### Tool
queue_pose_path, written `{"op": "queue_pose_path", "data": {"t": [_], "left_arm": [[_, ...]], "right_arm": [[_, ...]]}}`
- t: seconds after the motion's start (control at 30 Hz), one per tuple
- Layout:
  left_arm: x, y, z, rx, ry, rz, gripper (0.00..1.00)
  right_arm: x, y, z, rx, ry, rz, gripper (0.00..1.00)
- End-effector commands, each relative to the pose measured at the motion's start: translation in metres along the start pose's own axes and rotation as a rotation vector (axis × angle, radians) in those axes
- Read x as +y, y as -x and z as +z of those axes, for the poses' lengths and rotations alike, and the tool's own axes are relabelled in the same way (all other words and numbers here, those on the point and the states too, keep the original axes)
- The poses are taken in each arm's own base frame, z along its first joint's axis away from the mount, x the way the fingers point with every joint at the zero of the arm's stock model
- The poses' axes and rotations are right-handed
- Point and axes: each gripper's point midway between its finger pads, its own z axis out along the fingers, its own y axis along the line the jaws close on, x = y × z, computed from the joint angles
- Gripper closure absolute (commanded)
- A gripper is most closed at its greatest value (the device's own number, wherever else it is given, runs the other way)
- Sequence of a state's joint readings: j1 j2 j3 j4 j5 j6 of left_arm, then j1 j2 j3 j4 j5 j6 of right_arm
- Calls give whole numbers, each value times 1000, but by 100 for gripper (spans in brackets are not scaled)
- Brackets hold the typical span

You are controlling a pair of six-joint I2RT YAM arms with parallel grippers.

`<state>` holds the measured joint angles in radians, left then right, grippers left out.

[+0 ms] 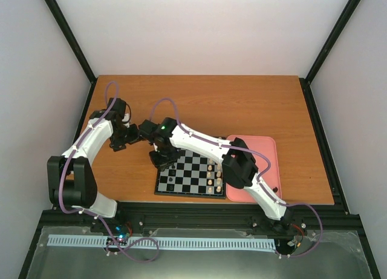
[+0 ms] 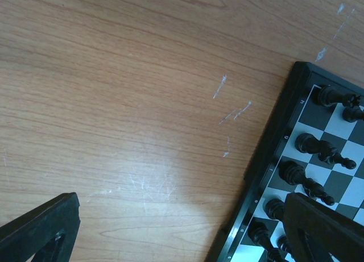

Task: Set up the chess pieces on the board
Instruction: Place the chess piece on the chessboard.

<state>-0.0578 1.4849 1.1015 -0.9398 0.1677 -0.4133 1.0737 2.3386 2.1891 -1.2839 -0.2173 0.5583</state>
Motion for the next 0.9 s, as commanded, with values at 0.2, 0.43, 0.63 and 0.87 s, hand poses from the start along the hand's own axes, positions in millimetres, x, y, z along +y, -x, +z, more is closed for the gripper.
{"op": "queue_pose_path", "data": {"t": [0.2, 0.43, 0.63, 0.87], "left_arm": [[-6, 1, -1, -9, -23, 5, 0], [-6, 1, 1, -5, -25, 6, 0], [-6, 1, 0, -5, -27, 6, 0], [-6, 1, -1, -7, -25, 8, 0]], "right_arm": [[1, 6, 10, 10, 0, -20, 97], [-2, 5, 18, 28, -7, -20, 97], [-11, 7, 23, 33, -34, -3, 97], [-14, 11, 28, 32, -38, -2, 97]]}}
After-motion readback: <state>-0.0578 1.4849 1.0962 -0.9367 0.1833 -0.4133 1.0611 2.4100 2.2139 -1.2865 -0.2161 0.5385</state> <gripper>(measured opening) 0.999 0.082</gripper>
